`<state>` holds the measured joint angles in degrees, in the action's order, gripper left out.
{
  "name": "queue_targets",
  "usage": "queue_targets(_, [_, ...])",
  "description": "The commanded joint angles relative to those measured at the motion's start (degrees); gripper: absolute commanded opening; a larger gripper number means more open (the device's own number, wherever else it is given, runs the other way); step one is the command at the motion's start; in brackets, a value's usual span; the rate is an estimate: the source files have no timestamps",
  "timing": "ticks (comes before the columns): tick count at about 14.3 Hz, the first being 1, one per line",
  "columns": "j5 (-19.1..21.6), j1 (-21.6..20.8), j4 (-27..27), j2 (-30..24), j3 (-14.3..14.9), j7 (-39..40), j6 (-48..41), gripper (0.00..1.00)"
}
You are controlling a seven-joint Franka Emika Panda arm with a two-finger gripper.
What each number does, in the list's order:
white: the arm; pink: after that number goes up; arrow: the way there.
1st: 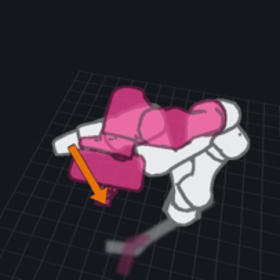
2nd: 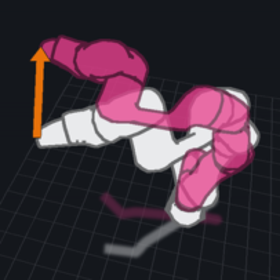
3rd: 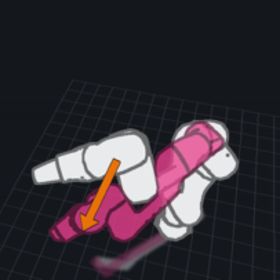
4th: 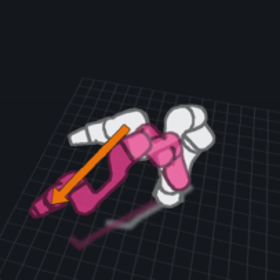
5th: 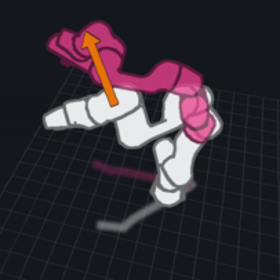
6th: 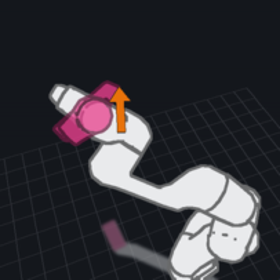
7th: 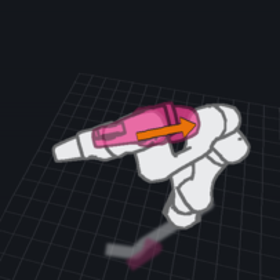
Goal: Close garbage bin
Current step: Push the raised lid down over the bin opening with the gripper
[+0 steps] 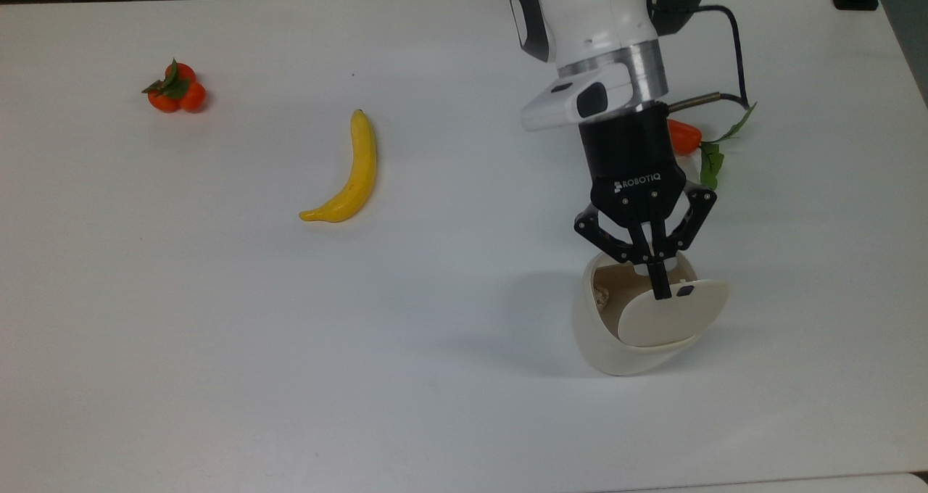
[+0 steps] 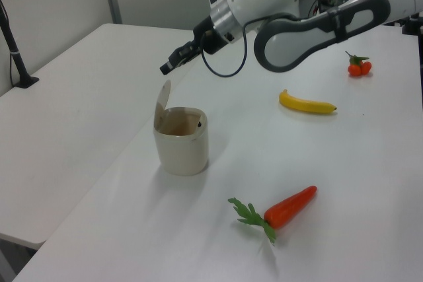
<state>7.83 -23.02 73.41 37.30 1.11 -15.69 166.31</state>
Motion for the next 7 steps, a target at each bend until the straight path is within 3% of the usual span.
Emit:
queue_targets(1, [-1.06, -1.23, -2.3, 2.42, 1.27, -1.45, 2.61, 0.0])
queue_targets(7, [-1.42, -1.32, -1.43, 3.22, 1.18, -1.1, 2.62, 0.0])
